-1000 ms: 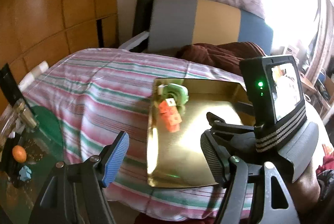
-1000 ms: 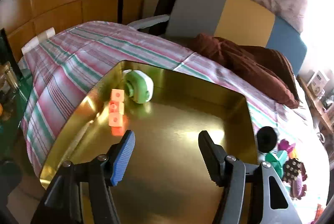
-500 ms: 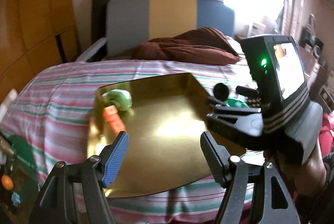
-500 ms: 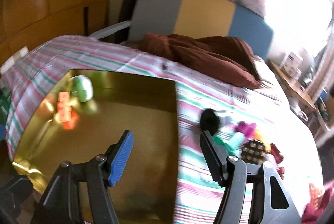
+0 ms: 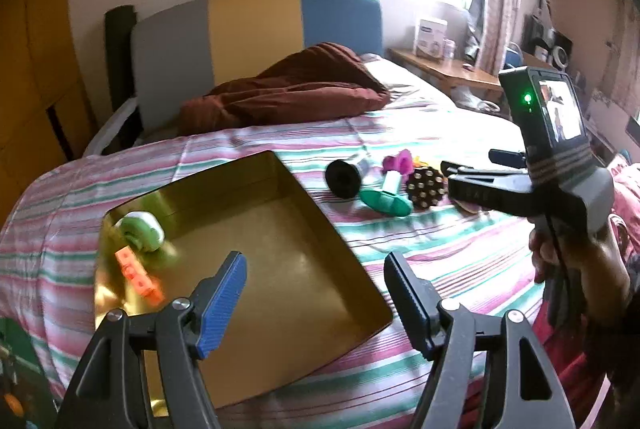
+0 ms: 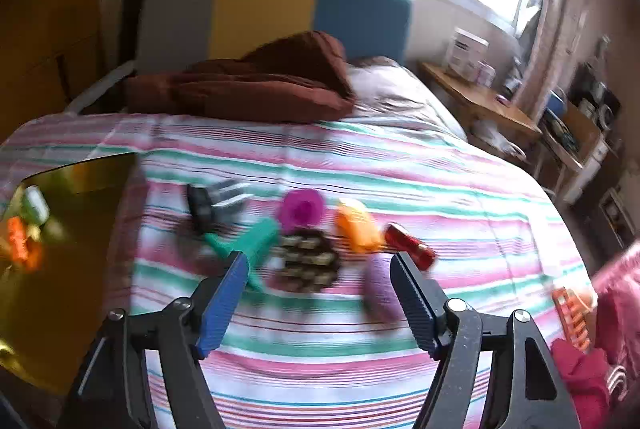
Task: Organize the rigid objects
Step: 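Grasp the black-and-silver cup with the left tool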
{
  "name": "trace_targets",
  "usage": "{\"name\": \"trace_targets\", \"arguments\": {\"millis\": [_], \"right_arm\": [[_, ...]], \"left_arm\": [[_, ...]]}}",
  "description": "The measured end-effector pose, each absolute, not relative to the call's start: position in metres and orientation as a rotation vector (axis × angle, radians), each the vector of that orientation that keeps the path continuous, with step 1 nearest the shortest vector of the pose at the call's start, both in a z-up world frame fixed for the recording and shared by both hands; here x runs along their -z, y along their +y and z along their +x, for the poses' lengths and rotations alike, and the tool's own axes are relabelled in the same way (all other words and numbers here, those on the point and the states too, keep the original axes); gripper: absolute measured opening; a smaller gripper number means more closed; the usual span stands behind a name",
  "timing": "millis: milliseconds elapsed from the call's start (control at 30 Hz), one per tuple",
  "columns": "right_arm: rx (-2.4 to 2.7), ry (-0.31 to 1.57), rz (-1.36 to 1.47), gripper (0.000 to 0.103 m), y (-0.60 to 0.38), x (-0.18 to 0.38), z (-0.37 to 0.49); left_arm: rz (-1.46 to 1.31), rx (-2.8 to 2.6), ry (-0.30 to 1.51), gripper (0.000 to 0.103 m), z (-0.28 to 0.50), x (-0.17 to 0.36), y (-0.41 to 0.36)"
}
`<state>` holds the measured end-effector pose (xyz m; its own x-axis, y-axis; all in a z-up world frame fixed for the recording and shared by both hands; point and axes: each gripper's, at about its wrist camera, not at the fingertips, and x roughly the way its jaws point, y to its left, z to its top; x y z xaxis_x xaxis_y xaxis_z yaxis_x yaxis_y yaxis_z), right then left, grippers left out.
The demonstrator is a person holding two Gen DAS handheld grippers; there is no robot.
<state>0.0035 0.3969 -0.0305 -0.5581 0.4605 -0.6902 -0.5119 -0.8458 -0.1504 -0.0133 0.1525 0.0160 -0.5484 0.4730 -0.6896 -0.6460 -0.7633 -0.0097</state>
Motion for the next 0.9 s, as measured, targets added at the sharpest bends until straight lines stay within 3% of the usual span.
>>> {"name": "trace_targets", "arguments": {"millis": [300,433,700,900], "right_arm": [[-2.272,0.25,-0.978,0.077,0.478,0.047,0.026],[-2.231,0.427,-0.982,0.077,0.499,0.052,0.034],[-2.242,0.514,-0.963,0.079,0.503,0.049,0.04],[-2.267,0.54,-0.959,0.08,0.502,0.048,0.038]], "left_arm": [[-1.0,-2.203,0.378,0.072,-0.019,0.001,0.189],[-1.098,-2.128,0.309,0.072,-0.039,0.009,0.2],[-1.24,-2.018,0.192,0.072,-0.089,0.015,0.231],[-1.174,-2.006,0.414,0.072,-0.12,0.016,0.278]]}}
